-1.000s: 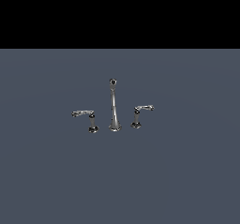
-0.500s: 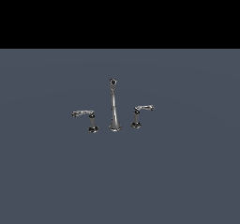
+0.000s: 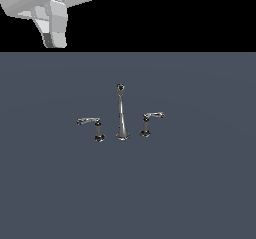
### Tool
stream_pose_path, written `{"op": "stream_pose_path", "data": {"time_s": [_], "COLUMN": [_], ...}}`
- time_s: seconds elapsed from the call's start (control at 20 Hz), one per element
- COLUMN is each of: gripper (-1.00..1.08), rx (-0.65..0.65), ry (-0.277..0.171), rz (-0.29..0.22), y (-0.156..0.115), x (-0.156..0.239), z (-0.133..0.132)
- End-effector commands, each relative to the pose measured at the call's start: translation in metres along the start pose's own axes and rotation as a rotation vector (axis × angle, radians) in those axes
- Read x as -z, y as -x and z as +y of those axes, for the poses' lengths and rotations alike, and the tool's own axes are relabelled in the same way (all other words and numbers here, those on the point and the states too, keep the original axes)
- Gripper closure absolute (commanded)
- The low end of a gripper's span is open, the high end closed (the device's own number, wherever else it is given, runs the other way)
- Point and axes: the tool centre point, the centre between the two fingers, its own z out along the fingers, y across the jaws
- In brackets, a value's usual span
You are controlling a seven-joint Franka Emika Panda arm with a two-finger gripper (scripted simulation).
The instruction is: Turn on the faucet by rotating a designated handle.
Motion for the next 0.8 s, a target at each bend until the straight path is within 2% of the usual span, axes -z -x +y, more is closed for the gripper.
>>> {"op": "stream_pose_path", "data": {"time_s": [0.0, 0.75], "gripper": [1.08, 1.08], "rx": [-0.053, -0.327], "ry": [-0.004, -0.022], "rz": [0.000, 0.002], "y": [-0.004, -0.036], "x": [-0.014, -0.087], "z": [-0.012, -0.073]}}
